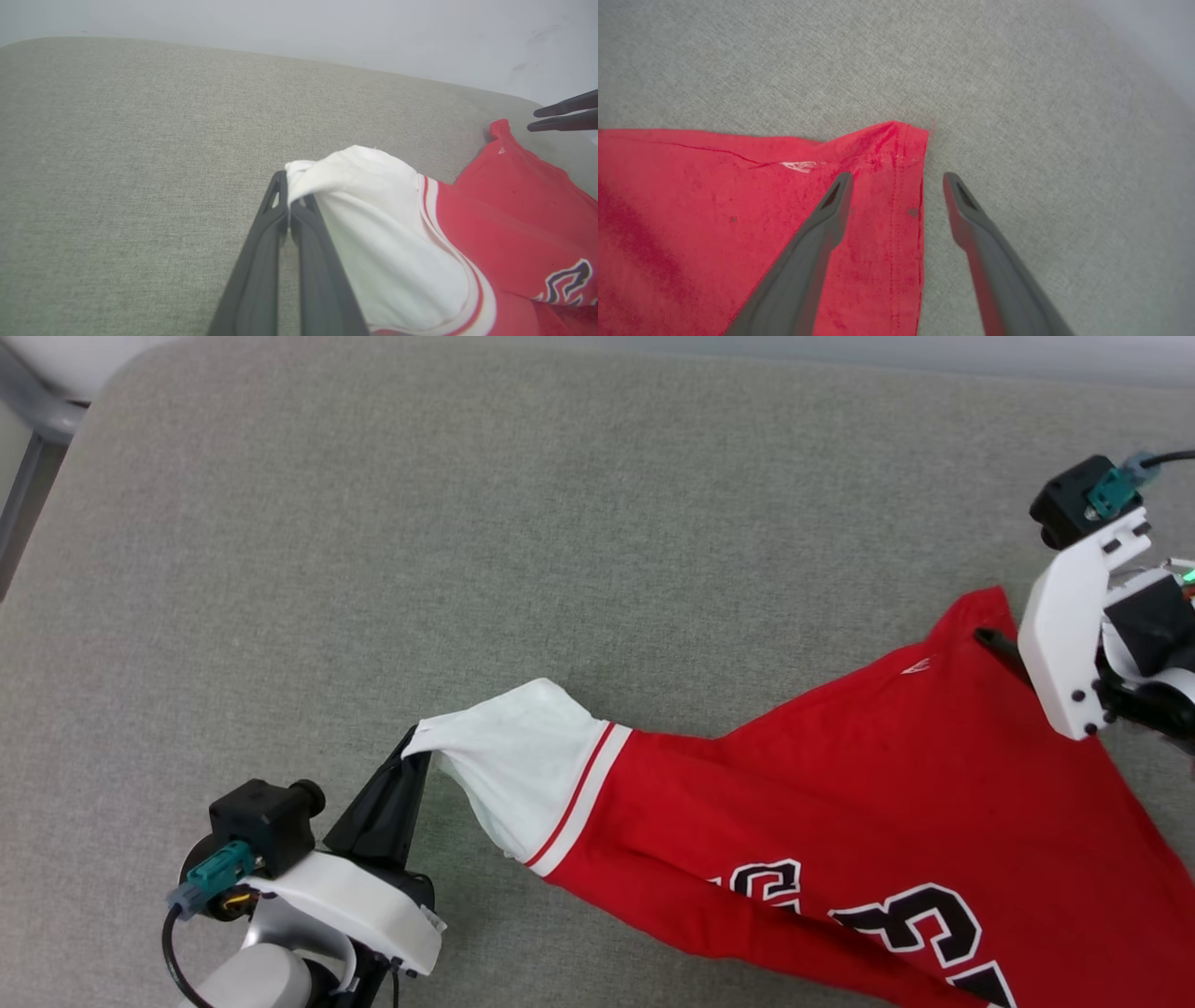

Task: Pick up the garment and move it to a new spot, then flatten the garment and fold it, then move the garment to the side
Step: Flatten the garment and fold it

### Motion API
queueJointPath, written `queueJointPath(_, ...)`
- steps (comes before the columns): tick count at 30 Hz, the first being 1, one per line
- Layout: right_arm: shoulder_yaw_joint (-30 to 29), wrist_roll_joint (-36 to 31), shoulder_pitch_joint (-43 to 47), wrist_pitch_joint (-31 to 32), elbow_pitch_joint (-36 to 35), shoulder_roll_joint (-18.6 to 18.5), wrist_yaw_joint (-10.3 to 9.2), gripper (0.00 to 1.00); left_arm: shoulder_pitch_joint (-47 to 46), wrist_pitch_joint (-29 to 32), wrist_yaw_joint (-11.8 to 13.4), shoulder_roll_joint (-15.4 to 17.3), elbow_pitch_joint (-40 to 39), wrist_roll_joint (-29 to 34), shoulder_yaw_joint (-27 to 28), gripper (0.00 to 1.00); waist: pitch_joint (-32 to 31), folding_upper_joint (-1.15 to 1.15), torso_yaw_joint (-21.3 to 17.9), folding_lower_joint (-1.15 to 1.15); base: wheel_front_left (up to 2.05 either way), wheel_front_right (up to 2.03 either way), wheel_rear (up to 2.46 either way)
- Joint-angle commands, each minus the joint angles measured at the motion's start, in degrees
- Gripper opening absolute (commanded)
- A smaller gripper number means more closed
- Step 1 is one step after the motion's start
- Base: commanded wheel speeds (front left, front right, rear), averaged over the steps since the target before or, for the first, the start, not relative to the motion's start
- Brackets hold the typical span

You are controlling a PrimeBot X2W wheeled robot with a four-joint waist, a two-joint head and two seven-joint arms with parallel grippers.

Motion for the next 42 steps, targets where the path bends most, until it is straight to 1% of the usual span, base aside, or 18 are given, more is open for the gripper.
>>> queueJointPath(1,1.09,-0.17,-2.01,-0.78,2.38,0.83,-0.04,1.0,-0.96,-0.13,-0.34,-0.42,0.01,0.36,-0.16,0.0,1.46,0.0,1.04,-0.01,0.0,0.0,0.0)
queueJointPath(7,6.05,-0.74,-5.46,-4.08,13.29,2.31,-0.04,1.0,-2.49,-0.38,-0.84,-1.33,0.71,0.76,-0.51,0.0,3.77,0.0,2.51,-0.01,0.0,0.0,0.0)
queueJointPath(10,8.96,0.0,-4.27,-5.08,18.07,2.76,-0.05,1.0,-2.72,-0.54,-1.09,-1.79,1.2,0.91,-0.72,0.0,4.11,0.0,2.79,-0.01,0.0,0.0,0.0)
queueJointPath(13,11.54,2.07,-3.09,-5.73,20.57,3.38,-0.03,1.0,-2.65,-0.68,-1.05,-1.98,1.67,0.84,-0.65,0.0,3.9,0.0,2.51,-0.01,0.0,0.0,0.0)
queueJointPath(14,12.36,2.6,-2.93,-6.05,20.87,3.42,-0.02,0.56,-2.4,-0.69,-0.98,-1.94,1.82,0.73,-0.57,0.0,3.7,0.0,2.23,-0.01,0.0,0.0,0.0)
queueJointPath(15,13.26,3.1,-3.15,-6.82,20.76,3.32,0.05,0.0,-2.18,-0.69,-0.99,-1.85,1.92,0.63,-0.6,0.0,3.47,0.0,1.95,-0.01,0.0,0.0,0.0)
queueJointPath(21,14.99,5.91,-7.11,-14.12,19.89,2.48,-0.05,0.0,-1.86,-0.25,-1.29,-1.38,2.84,0.34,-0.83,0.0,0.73,0.0,0.09,-0.01,0.0,0.0,0.0)
queueJointPath(22,14.99,5.91,-7.11,-14.12,19.89,2.48,-0.05,0.0,-1.86,-0.25,-1.29,-1.38,2.84,0.34,-0.83,0.0,0.73,0.0,0.09,-0.01,0.0,0.0,0.0)
queueJointPath(25,14.33,8.09,-8.35,-19.34,18.65,2.09,-0.06,0.0,-2.16,0.07,-1.35,-0.79,3.2,0.63,-0.99,0.0,-1.62,0.0,-0.53,-0.01,0.0,0.0,0.0)
queueJointPath(30,14.41,10.65,-7.27,-26.61,15.65,0.33,-0.06,0.0,-2.31,0.62,-1.15,0.76,2.72,0.86,-0.43,0.0,-6.07,0.0,-2.16,-0.01,0.0,0.0,0.0)
queueJointPath(37,11.7,12.43,-6.3,-33.78,7.97,-2.72,-0.06,0.0,-6.88,2.84,-0.76,4.79,-0.91,2.49,1.34,0.0,-10.72,0.0,-4.46,-0.01,0.0,0.0,0.0)
queueJointPath(39,10.37,12.41,-5.89,-35.24,5.84,-3.23,-0.05,0.0,-9.17,3.56,-0.44,5.61,-1.99,2.74,2.39,0.0,-11.73,0.0,-5.11,-0.01,0.0,0.0,0.0)
queueJointPath(42,7.65,11.87,-5.75,-36.59,2.71,-3.67,-0.06,0.0,-12.85,4.76,-0.71,6.42,-2.87,3.35,3.46,0.0,-12.93,0.0,-5.96,-0.01,0.0,0.0,0.0)
